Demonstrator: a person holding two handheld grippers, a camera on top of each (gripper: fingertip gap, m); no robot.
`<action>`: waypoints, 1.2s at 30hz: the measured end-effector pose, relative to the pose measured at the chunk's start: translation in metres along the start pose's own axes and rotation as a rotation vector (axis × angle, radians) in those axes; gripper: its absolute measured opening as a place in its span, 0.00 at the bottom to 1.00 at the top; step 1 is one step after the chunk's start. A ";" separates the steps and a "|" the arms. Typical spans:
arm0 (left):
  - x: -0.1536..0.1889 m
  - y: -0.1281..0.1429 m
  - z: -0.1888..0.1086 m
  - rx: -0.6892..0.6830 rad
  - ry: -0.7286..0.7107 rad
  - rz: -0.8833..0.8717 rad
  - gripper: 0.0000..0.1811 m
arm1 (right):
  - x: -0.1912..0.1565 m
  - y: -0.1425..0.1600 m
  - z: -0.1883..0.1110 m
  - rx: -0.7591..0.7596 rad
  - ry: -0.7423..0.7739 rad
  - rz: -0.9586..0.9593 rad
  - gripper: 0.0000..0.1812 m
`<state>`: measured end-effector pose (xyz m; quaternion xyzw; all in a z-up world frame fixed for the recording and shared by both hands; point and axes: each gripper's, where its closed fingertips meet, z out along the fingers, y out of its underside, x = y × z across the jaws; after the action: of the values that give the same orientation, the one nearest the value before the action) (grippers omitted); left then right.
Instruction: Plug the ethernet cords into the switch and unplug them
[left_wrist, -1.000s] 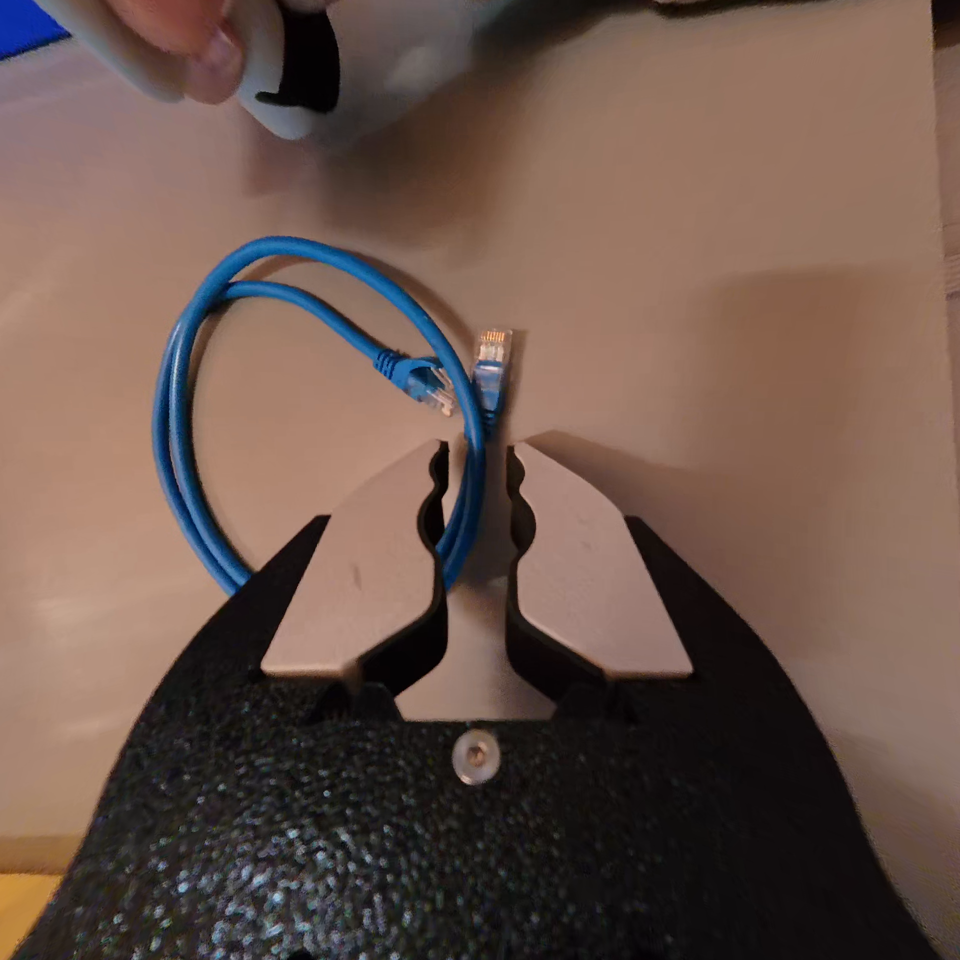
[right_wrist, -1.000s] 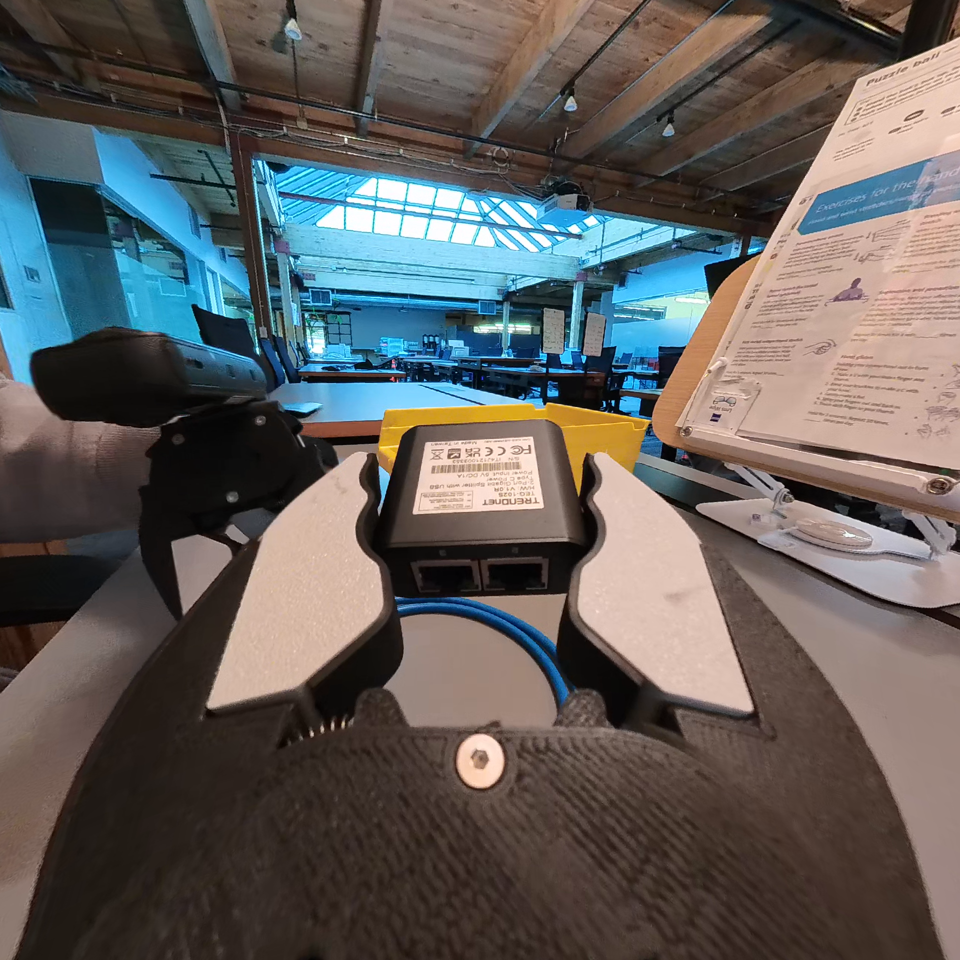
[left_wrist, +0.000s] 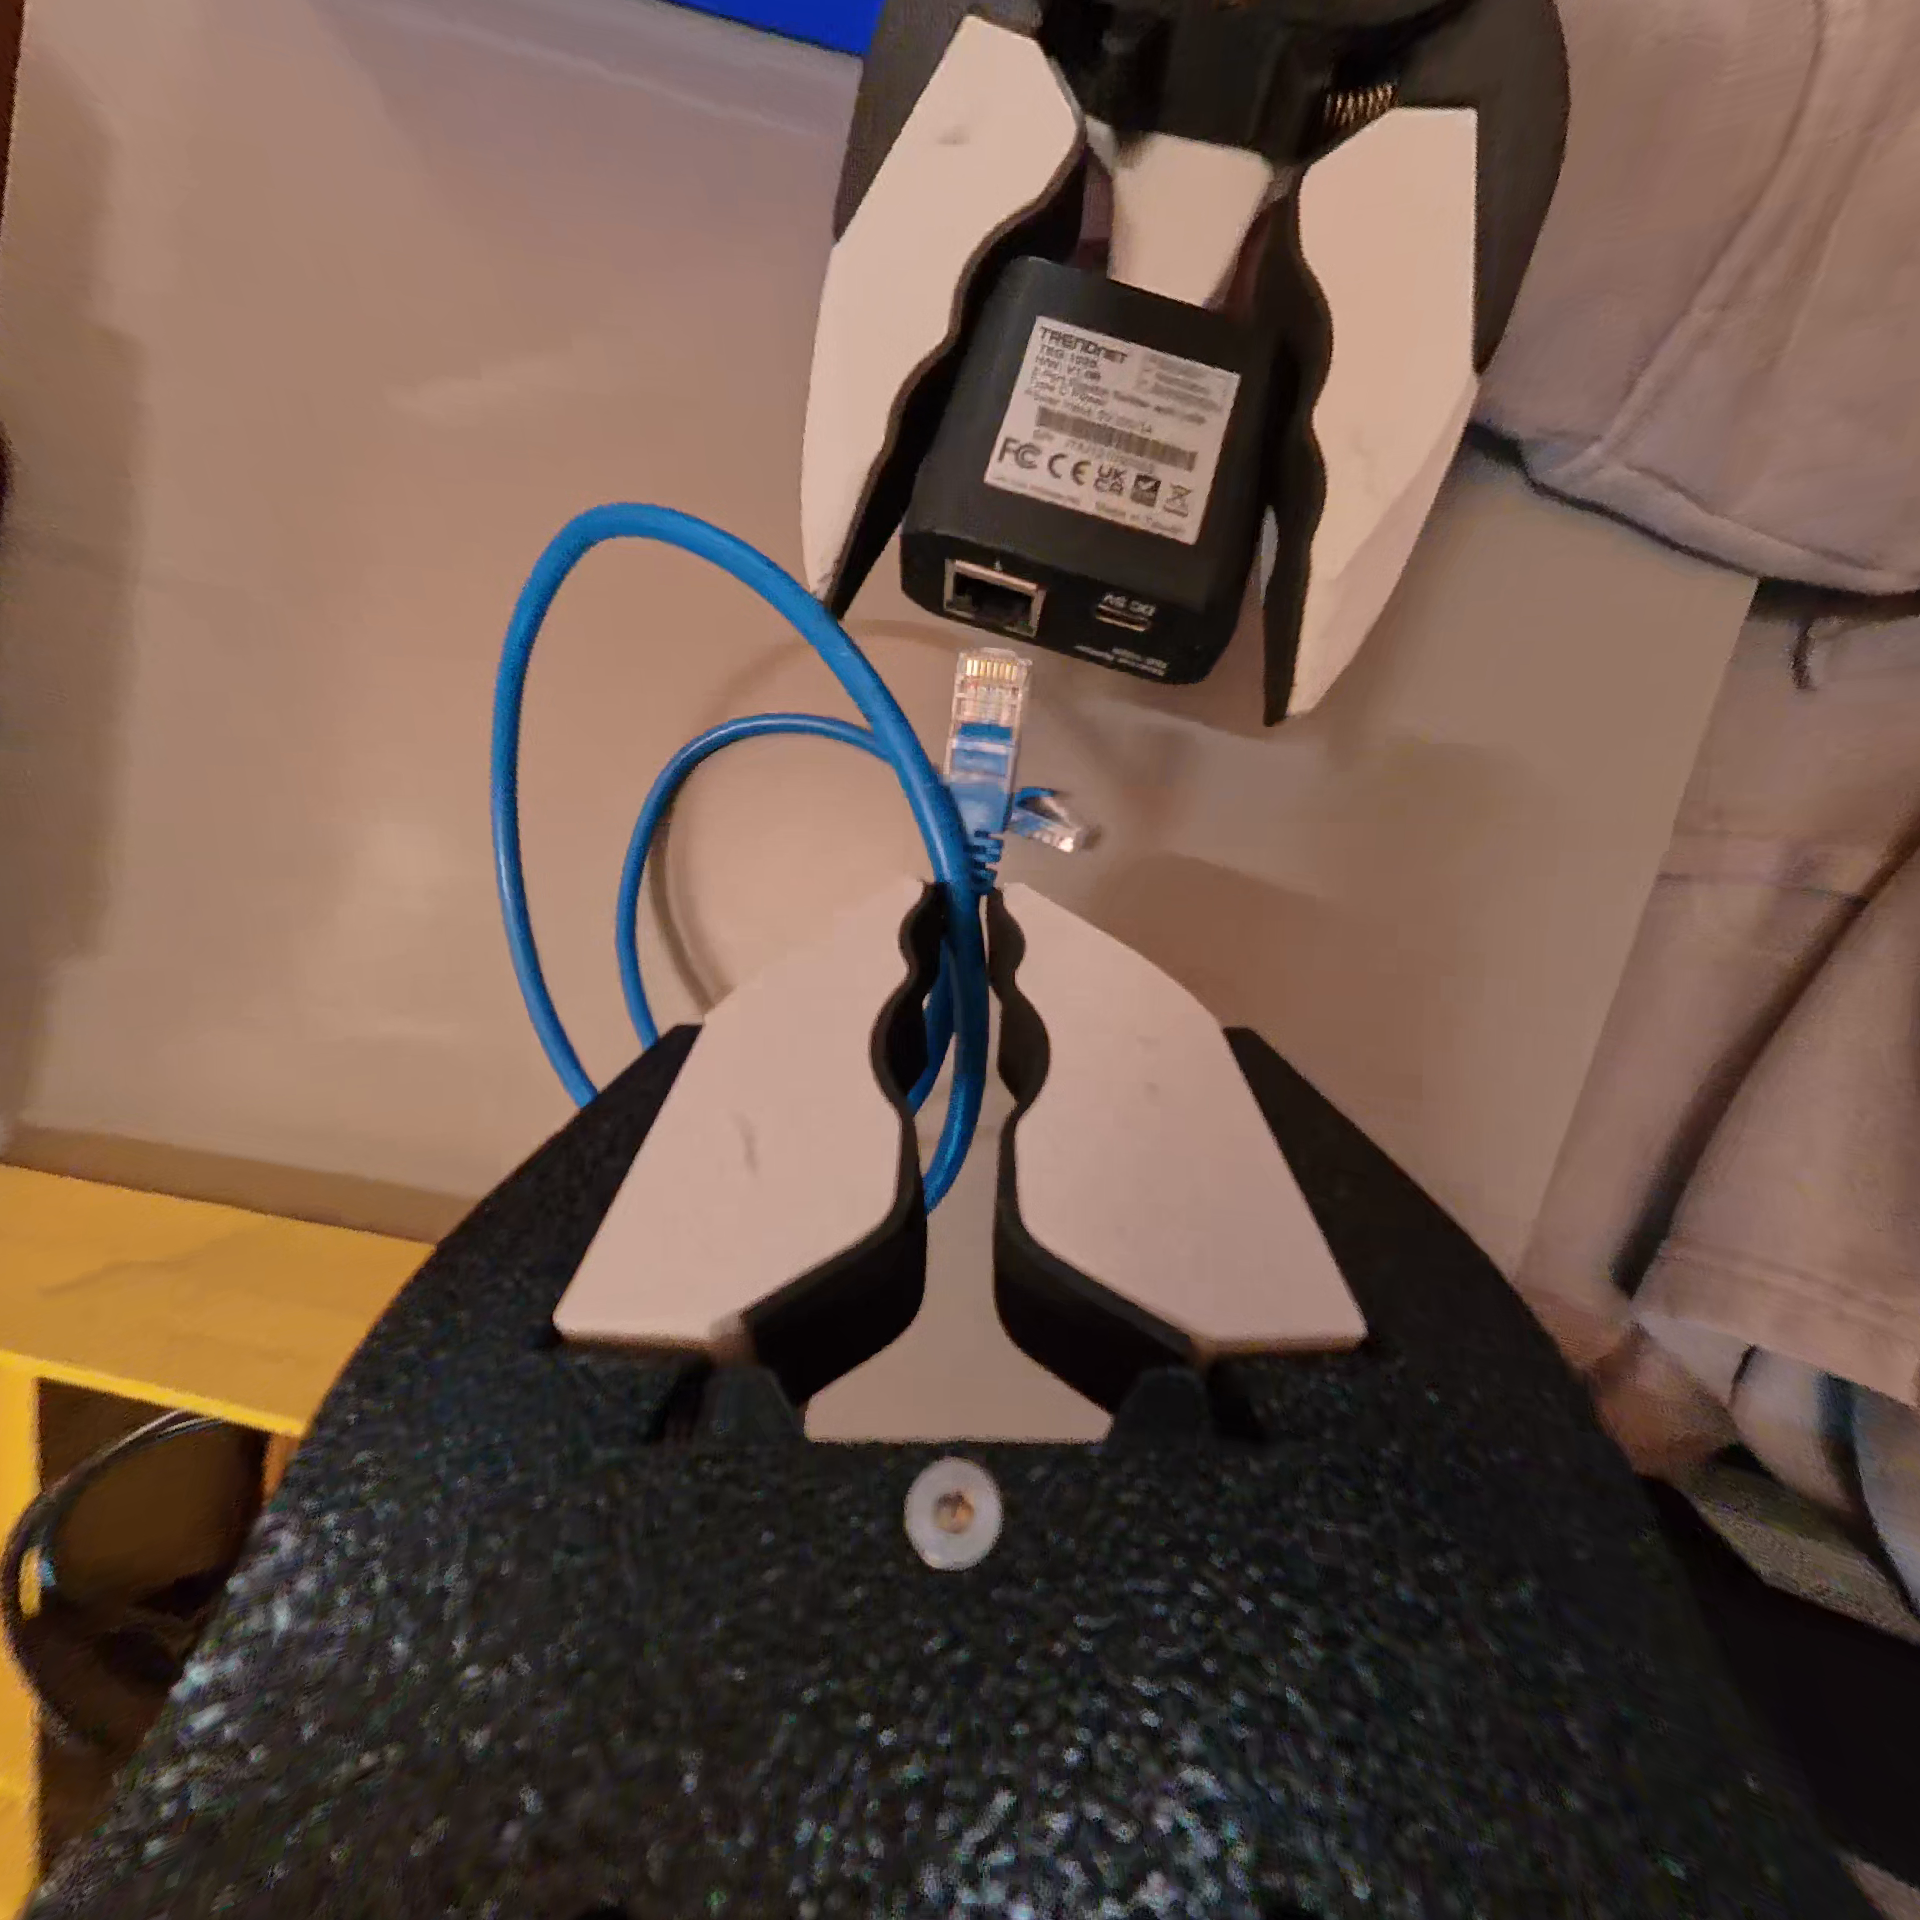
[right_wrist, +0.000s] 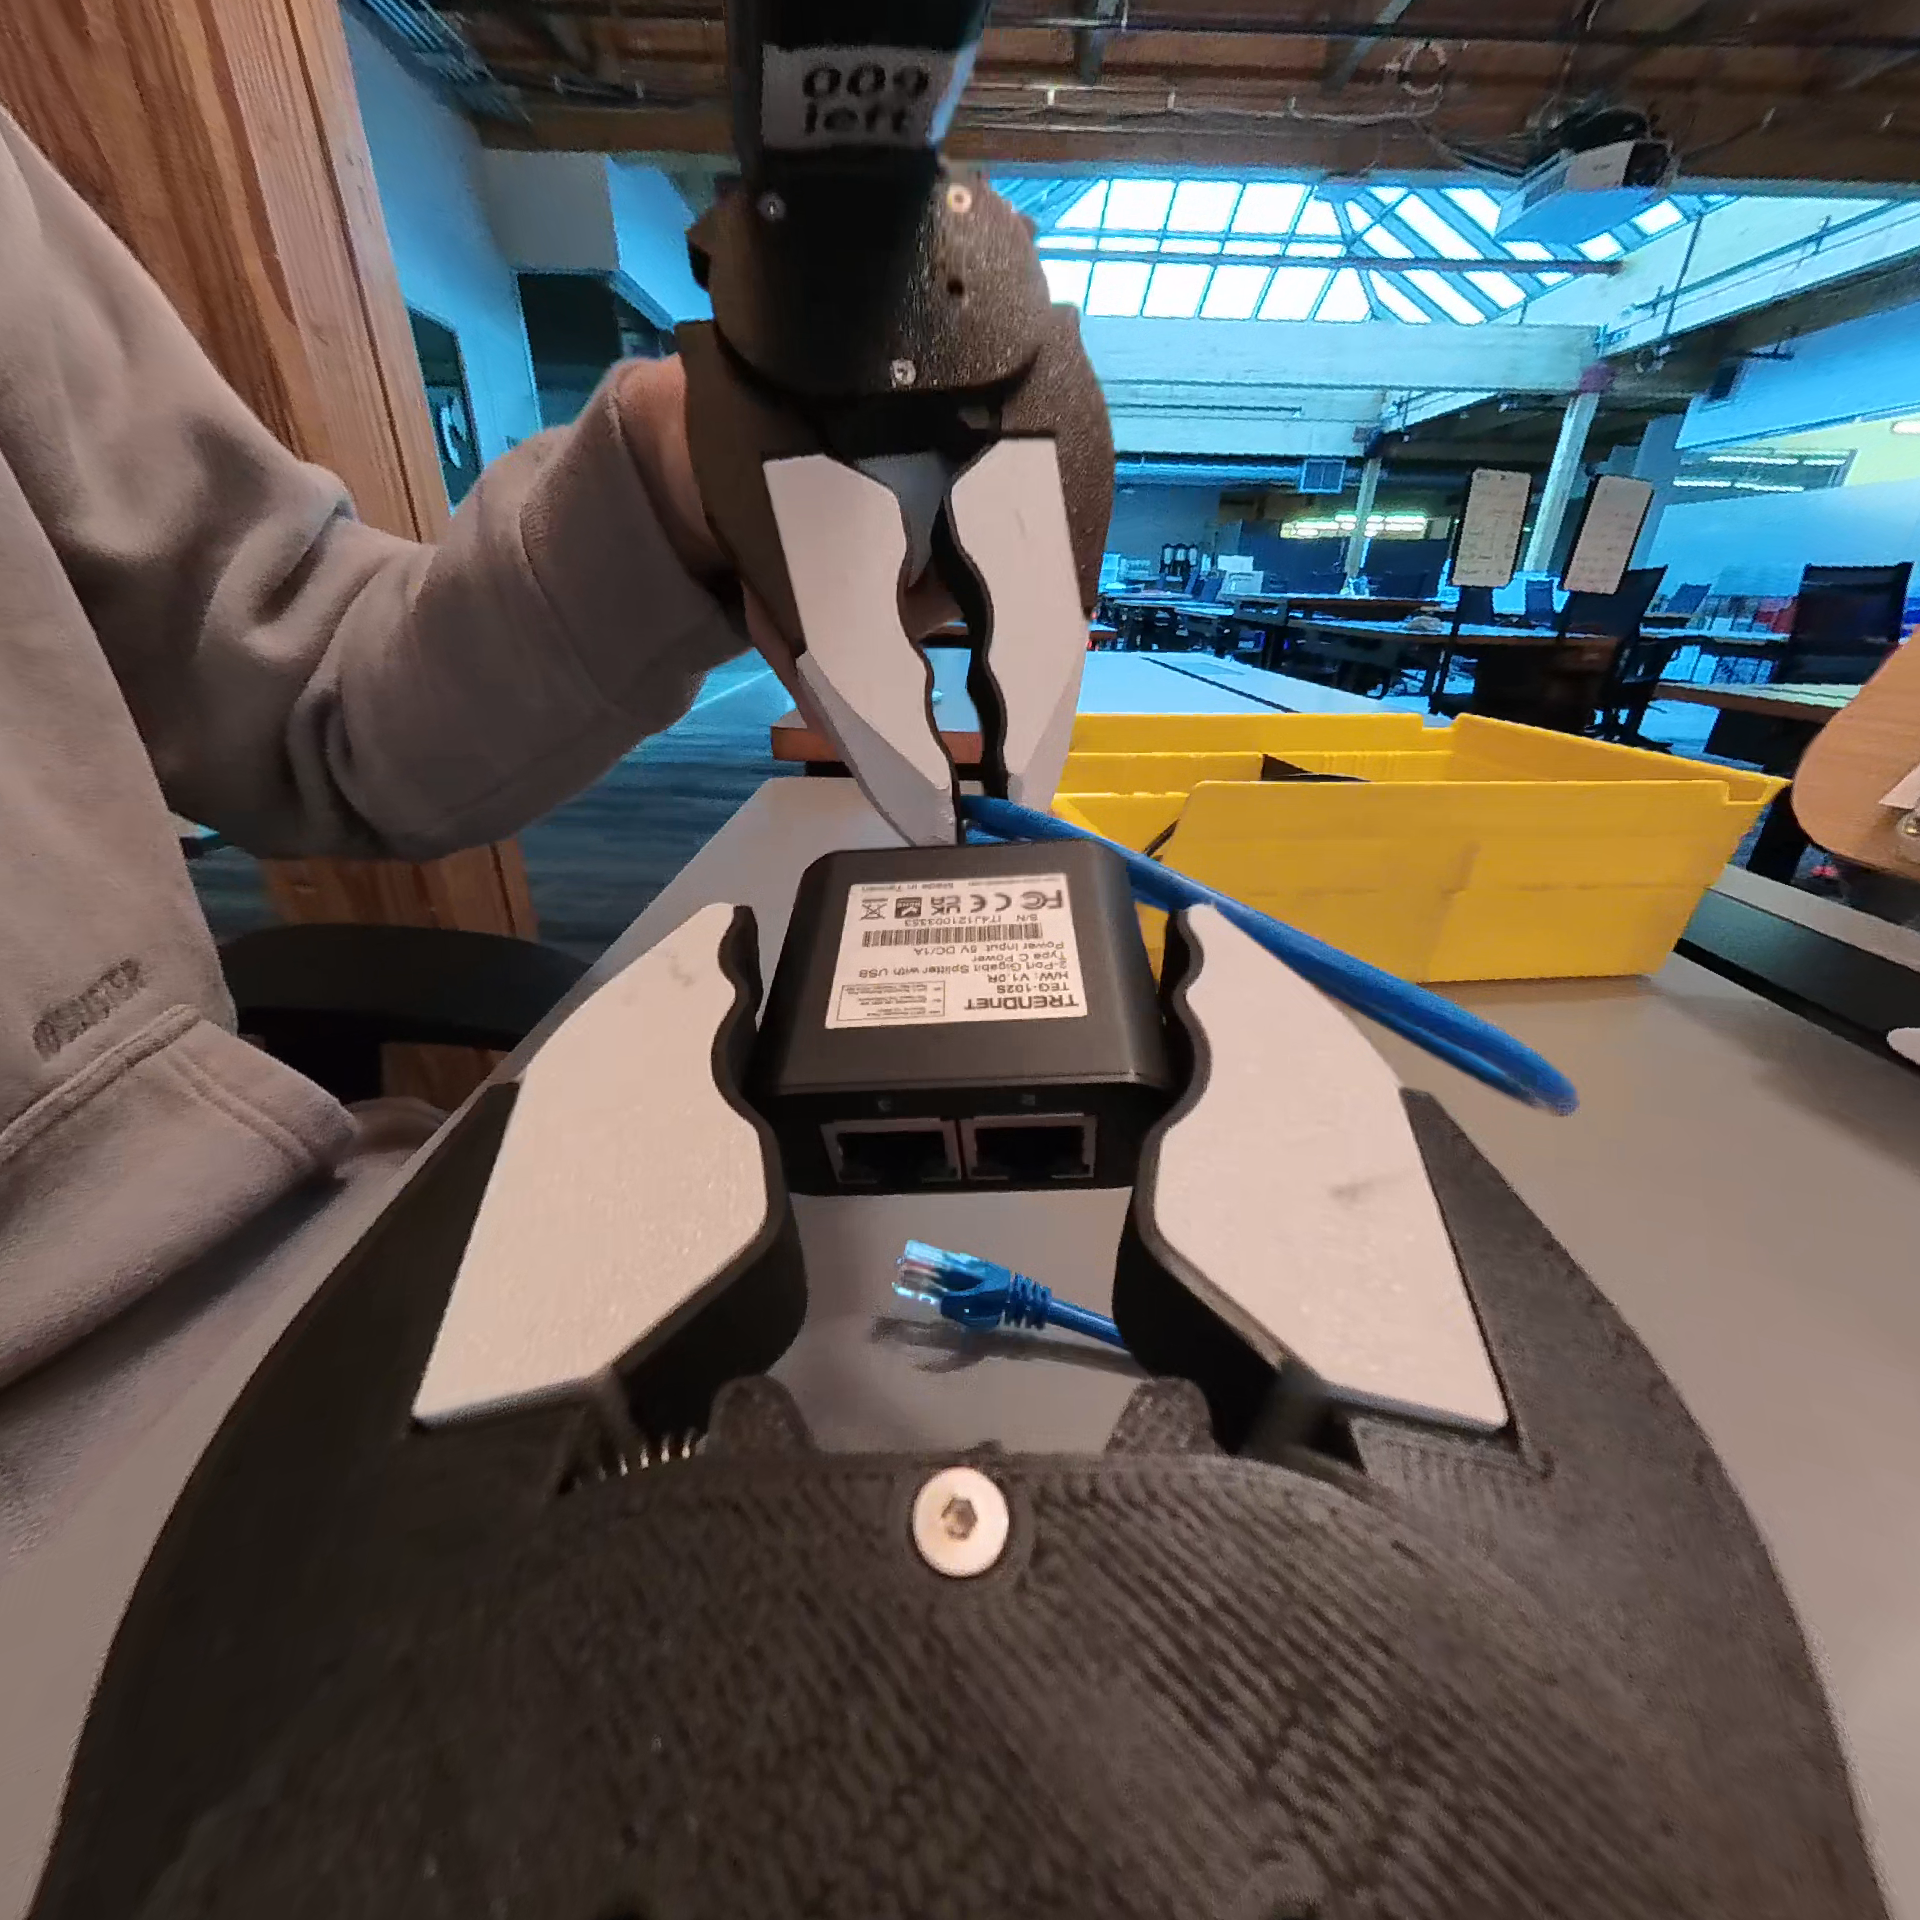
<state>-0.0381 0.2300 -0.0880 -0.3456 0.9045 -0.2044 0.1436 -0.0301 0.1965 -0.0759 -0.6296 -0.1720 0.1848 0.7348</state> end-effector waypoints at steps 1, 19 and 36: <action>-0.001 -0.001 -0.001 -0.019 -0.016 0.020 0.04 | -0.001 0.000 0.001 0.000 -0.008 -0.001 0.41; 0.000 0.000 0.001 -0.080 -0.039 0.182 0.04 | -0.007 0.016 0.012 -0.122 -0.037 -0.003 0.42; -0.041 -0.009 -0.041 0.603 -0.037 -0.615 0.25 | 0.033 -0.007 0.001 0.017 0.299 -0.207 0.41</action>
<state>-0.0199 0.2624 -0.0428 -0.5453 0.6564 -0.4867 0.1866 -0.0014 0.2126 -0.0686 -0.6227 -0.1234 0.0141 0.7725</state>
